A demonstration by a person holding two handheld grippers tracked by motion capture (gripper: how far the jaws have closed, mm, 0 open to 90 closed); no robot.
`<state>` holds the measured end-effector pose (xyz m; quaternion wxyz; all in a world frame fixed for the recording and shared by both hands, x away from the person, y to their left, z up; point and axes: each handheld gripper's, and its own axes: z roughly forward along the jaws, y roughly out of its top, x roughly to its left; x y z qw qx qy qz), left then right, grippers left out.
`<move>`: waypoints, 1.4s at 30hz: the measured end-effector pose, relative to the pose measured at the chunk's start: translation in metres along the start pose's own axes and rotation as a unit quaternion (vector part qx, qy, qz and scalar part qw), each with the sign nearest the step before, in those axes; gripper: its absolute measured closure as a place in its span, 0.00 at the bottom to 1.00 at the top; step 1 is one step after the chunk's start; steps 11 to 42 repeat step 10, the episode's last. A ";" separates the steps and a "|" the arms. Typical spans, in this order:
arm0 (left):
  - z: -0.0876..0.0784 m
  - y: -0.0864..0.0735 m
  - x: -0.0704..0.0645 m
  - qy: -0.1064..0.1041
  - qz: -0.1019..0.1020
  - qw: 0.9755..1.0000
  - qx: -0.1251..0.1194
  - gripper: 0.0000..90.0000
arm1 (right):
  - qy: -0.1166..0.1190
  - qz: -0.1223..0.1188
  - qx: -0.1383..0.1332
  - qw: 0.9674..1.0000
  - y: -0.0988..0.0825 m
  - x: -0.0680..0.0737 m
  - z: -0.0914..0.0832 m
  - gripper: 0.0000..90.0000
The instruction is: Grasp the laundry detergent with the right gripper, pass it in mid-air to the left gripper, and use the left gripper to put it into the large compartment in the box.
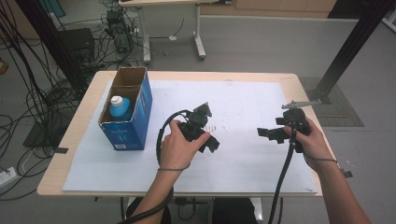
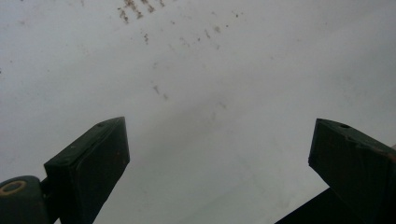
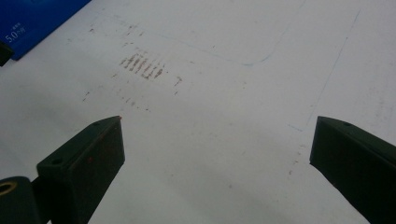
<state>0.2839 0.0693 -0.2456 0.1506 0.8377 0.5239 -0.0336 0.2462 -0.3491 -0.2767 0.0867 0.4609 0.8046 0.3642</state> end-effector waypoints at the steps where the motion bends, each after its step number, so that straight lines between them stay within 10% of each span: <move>1: 0.000 0.000 0.000 -0.001 0.000 1.000 0.000 0.06 | 0.001 0.001 0.001 1.000 0.000 0.000 0.000 0.03; 42: 0.000 -0.001 0.000 -0.006 0.001 1.000 0.001 0.06 | -0.001 0.001 0.002 1.000 0.002 0.003 0.000 0.03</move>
